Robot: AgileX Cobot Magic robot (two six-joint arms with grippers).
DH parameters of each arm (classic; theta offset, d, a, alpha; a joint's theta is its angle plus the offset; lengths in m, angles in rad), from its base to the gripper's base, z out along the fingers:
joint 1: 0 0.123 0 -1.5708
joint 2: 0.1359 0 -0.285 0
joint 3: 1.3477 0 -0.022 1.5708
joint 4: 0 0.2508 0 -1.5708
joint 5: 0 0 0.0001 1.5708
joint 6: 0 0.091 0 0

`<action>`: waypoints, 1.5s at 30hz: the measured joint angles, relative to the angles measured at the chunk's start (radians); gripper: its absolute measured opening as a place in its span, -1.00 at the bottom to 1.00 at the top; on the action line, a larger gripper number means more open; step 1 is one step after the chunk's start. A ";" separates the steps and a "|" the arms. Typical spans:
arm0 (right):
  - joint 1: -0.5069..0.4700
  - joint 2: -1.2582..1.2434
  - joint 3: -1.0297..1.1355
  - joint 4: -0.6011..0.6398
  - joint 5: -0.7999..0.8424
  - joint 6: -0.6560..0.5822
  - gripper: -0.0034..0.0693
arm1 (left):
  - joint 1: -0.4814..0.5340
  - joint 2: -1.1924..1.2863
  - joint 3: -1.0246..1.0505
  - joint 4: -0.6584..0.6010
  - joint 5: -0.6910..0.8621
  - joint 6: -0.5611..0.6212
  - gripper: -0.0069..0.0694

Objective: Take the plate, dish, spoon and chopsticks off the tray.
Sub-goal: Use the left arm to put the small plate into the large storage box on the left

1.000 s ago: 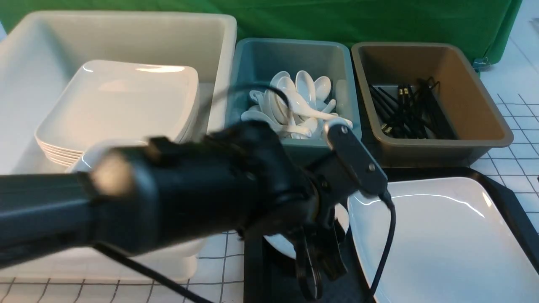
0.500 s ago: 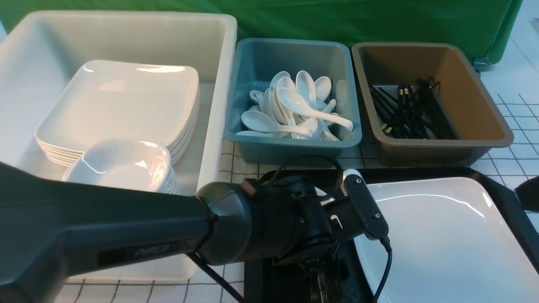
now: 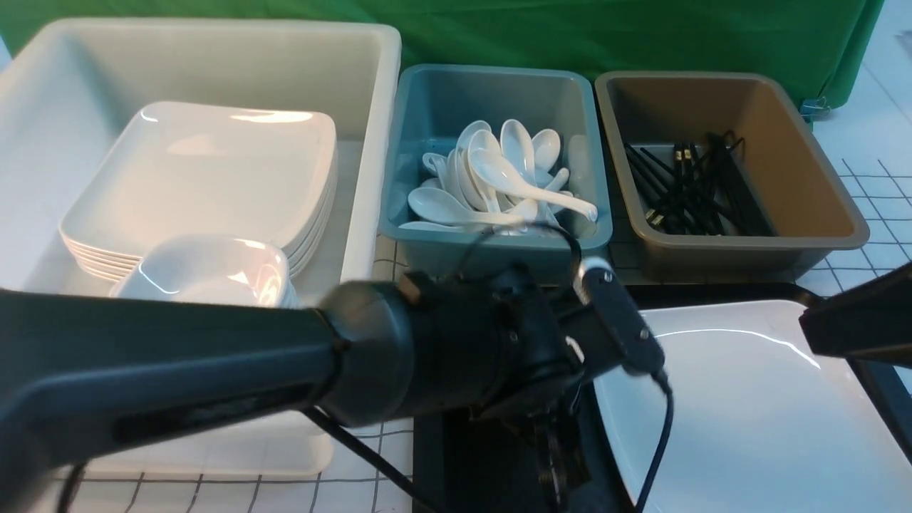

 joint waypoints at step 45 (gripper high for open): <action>0.333 0.416 -0.438 0.077 -0.116 0.010 -0.89 | 0.538 -0.591 0.205 -0.327 0.133 0.032 0.35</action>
